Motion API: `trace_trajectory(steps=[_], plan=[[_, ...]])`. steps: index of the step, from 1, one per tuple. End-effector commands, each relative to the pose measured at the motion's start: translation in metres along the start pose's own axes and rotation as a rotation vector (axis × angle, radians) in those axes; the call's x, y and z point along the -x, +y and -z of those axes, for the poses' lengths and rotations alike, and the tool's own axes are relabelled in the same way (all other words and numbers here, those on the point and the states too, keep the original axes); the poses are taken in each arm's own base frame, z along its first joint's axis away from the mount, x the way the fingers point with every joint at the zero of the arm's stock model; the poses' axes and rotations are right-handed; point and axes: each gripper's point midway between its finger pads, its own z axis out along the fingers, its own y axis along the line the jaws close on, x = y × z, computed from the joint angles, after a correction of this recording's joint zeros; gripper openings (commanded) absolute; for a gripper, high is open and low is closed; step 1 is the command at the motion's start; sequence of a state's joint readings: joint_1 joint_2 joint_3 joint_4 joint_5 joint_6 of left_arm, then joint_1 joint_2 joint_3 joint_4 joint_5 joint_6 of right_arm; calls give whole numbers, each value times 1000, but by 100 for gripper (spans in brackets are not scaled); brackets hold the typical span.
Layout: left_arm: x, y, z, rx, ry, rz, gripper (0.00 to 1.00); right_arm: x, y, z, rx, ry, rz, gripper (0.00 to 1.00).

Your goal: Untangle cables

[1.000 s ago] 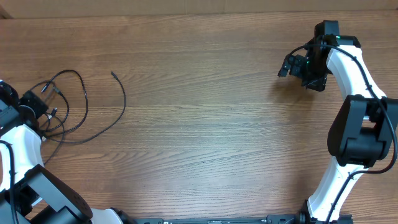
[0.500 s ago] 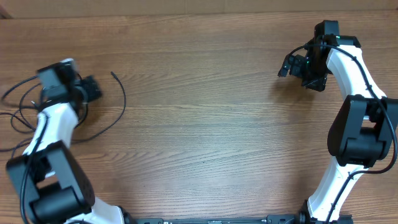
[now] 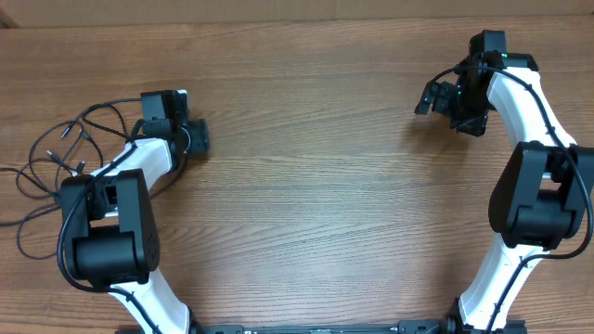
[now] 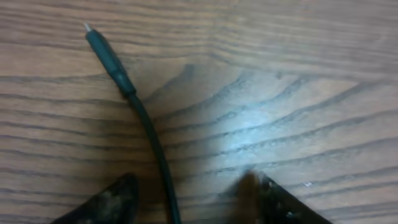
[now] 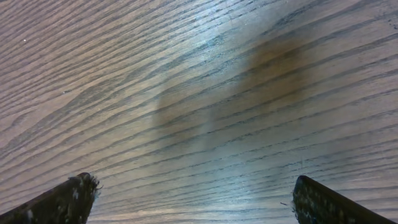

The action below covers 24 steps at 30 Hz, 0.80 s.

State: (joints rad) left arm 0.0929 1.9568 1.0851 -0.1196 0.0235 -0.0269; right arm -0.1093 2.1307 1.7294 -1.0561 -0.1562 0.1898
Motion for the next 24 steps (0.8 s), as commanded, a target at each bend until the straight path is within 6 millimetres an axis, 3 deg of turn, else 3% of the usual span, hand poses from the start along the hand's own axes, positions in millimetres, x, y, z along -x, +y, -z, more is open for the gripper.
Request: trace_trajectory(steps=[1,2,5,10,16,20,24], plan=[[-21,18,-13,101,67,-7,31,7,5,15,6,-44,11,100],[-21,22,-12,123,65,-6,17,7,5,15,6,-44,11,100],[-13,37,-5,198,39,0,4,7,5,15,6,-44,11,100],[14,67,18,353,-32,18,4,7,5,15,6,-44,11,100],[54,100,70,507,-164,69,4,7,5,15,6,-44,11,100],[61,113,89,522,-204,139,4,7,5,15,6,-44,11,100],[51,132,93,545,-187,223,5,7,5,15,6,-44,11,100]])
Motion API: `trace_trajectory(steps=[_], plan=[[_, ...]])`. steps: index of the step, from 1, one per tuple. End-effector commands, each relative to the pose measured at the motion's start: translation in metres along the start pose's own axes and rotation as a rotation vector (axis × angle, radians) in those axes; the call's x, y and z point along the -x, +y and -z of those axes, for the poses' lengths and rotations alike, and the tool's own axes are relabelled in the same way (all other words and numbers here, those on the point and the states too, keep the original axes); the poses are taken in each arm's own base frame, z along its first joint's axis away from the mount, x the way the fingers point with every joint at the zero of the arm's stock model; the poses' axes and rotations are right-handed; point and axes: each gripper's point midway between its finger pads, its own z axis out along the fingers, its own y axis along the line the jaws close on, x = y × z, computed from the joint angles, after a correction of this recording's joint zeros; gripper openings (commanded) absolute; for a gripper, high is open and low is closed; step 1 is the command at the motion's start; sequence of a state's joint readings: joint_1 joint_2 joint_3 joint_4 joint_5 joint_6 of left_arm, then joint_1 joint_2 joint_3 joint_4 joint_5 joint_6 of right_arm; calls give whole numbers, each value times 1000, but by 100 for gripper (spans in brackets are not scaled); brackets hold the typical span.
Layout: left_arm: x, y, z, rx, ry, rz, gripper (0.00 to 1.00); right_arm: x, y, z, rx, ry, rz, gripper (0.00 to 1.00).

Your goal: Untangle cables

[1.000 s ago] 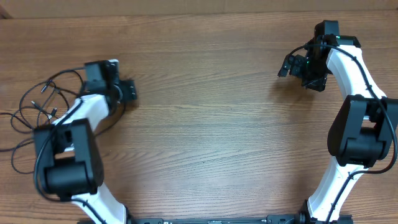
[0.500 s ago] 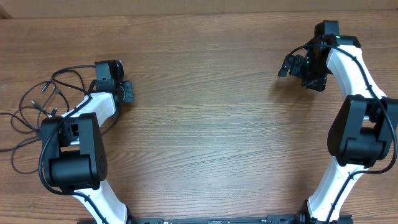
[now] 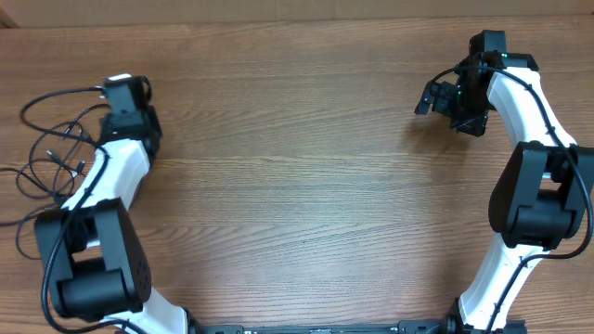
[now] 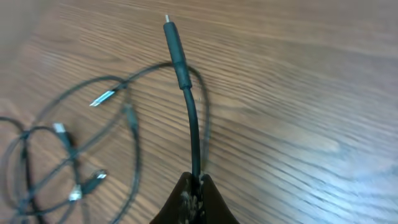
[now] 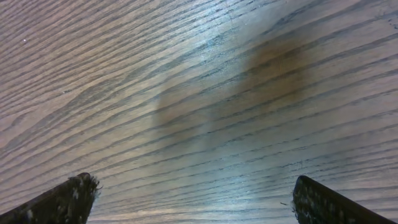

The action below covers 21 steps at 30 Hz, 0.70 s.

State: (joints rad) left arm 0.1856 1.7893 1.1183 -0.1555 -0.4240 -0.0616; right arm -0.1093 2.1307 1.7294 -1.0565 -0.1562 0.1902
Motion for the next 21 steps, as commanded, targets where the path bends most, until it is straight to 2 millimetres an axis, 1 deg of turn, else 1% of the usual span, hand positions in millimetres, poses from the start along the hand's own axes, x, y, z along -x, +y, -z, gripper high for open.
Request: trace_trajectory(steps=[1,2,3,4,5,6,7,8,10,11,12,13,17,19,21], plan=[[0,27,-2,66,17,109,6,7,5,15,6,-44,12,100],[-5,34,-4,76,36,150,11,7,5,15,6,-44,12,100],[-7,39,-5,82,45,175,22,7,5,15,6,-44,12,100],[-10,44,-6,91,55,204,36,7,5,15,6,-44,12,100],[-14,49,-8,95,69,230,44,7,5,15,6,-44,12,100],[-17,50,-9,85,84,244,49,7,5,15,6,-44,12,100],[-21,49,-10,65,102,245,57,7,5,15,6,-44,12,100],[-24,45,-10,32,120,243,61,7,5,15,6,-44,12,100],[-29,32,-10,-60,151,224,77,7,5,15,6,-44,12,100],[-30,21,-9,-119,161,216,87,7,5,15,6,-44,12,100],[-30,12,-7,-175,166,209,91,7,5,15,6,-44,12,100],[-29,1,-5,-238,171,206,92,7,5,15,6,-44,12,100],[-23,-35,8,-437,169,210,93,7,5,15,6,-44,12,100],[-20,-49,14,-503,163,205,94,7,5,15,6,-44,12,100],[-20,-59,19,-536,165,194,97,7,5,15,6,-44,12,100]])
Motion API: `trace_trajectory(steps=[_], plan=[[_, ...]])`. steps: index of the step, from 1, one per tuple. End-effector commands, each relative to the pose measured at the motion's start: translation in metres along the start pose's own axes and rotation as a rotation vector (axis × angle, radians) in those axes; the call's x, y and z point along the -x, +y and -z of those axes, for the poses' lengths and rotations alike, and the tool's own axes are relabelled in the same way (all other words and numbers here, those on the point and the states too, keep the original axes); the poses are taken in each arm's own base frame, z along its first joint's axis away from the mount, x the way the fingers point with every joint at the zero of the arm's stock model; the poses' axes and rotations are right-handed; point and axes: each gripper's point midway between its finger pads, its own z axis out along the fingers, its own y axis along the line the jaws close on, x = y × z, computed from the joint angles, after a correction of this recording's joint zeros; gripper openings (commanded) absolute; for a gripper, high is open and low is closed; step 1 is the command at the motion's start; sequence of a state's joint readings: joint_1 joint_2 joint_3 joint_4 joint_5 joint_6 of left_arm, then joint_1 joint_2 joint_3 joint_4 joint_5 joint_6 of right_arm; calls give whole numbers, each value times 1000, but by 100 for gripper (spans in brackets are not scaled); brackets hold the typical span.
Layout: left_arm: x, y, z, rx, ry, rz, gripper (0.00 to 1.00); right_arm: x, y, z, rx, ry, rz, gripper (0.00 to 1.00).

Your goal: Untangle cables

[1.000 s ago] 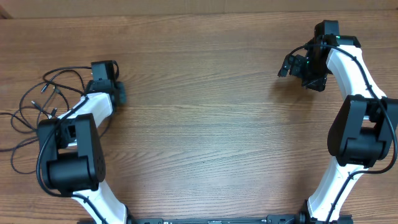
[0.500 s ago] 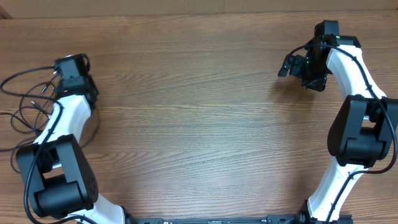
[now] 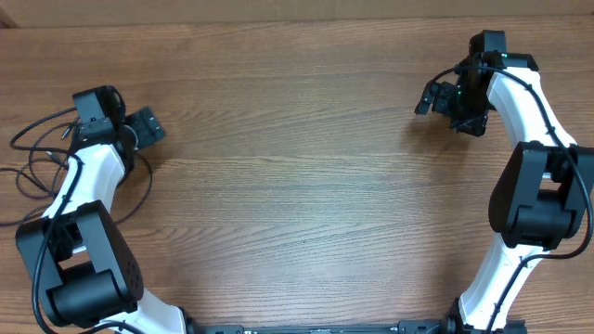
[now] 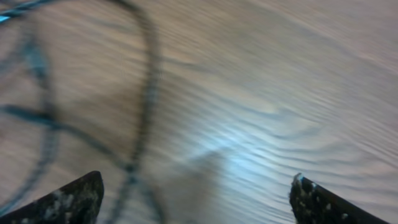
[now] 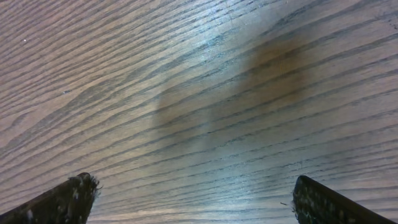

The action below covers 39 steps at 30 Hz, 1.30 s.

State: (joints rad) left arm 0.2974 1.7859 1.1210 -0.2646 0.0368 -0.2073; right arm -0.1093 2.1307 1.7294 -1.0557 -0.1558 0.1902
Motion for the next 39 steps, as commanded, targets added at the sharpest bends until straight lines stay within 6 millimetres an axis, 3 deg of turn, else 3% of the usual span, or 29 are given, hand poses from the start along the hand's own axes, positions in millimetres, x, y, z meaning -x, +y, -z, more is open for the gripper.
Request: trace_trajectory(steps=[1,9,39], plan=[[-3,-41,5,-167,20,-33,98,6,5,15,6,-43,12,100],[-10,-59,6,-190,32,-68,100,6,5,15,6,-43,12,100],[-10,-59,6,-188,31,-68,100,6,5,17,7,-46,12,100]])
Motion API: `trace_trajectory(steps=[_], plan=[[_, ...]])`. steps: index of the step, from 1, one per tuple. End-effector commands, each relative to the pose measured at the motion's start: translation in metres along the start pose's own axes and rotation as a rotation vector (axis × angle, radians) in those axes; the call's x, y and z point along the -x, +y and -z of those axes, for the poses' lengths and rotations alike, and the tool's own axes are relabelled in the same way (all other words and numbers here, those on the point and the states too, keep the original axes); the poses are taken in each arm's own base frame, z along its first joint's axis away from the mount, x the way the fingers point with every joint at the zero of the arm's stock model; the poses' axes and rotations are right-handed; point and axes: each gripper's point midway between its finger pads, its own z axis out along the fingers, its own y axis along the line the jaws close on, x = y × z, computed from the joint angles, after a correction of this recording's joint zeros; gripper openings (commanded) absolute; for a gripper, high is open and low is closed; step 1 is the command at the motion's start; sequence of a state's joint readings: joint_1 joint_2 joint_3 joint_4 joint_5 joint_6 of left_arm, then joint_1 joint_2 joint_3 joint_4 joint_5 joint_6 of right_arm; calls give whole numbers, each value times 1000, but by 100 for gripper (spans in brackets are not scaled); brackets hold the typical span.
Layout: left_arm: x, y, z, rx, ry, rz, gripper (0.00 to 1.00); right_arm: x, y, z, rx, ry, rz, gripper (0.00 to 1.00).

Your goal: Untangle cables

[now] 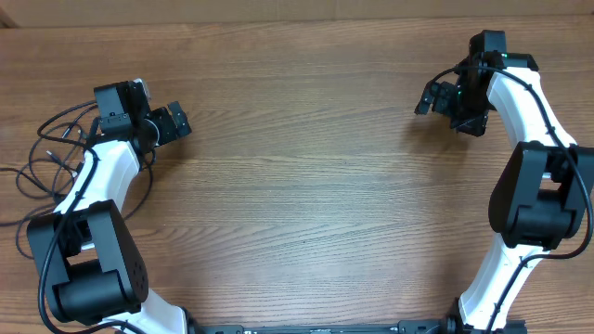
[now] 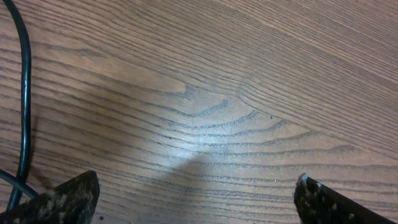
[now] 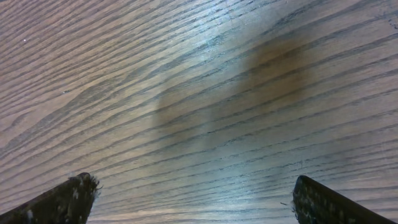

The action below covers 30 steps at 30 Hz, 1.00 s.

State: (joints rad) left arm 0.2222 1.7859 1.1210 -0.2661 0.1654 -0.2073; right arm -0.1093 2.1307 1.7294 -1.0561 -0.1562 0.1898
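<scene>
A tangle of thin black cables (image 1: pixel 51 153) lies at the table's left edge in the overhead view. My left gripper (image 1: pixel 167 123) stands open just right of the tangle, above bare wood. One black cable strand (image 2: pixel 23 93) runs down the left edge of the left wrist view, outside the spread fingers (image 2: pixel 68 199). My right gripper (image 1: pixel 438 96) is open at the far right of the table, with only wood grain between its fingertips (image 3: pixel 62 199).
The brown wooden table (image 1: pixel 306 176) fills every view. Loops of cable reach toward the table's left edge near the left arm's base (image 1: pixel 88 260).
My left gripper has moved a little to the right, away from the tangle, and is still open. Only one cable strand now shows at its left edge. The right arm has not moved.
My left gripper stood open around a cable end right of the tangle. Then it was shut on that cable, farther left. Then it was open over the tangle with the cable let go, and now it stands open just right of the cables. The right gripper stayed open and still.
</scene>
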Motion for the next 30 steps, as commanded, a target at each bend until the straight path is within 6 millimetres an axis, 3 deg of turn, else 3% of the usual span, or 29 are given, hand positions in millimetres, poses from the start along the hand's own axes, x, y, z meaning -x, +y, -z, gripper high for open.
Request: trace_trajectory(steps=[1,7,11,16,20,25,30], plan=[[5,-5,3,-19,-12,-9,100,7,5,17,7,-47,12,100],[5,-5,3,-19,-12,-9,100,10,9,34,17,-86,19,100],[4,-7,3,-22,-11,-13,99,15,18,75,42,-178,36,100],[4,-7,3,-22,-11,-13,100,12,33,160,92,-367,70,100],[4,-6,3,-21,-11,-12,99,-4,42,237,138,-539,101,100],[4,-7,3,-21,-11,-13,100,-44,49,329,197,-760,141,100],[4,-8,3,-22,-10,-14,100,-96,48,402,249,-954,176,100]])
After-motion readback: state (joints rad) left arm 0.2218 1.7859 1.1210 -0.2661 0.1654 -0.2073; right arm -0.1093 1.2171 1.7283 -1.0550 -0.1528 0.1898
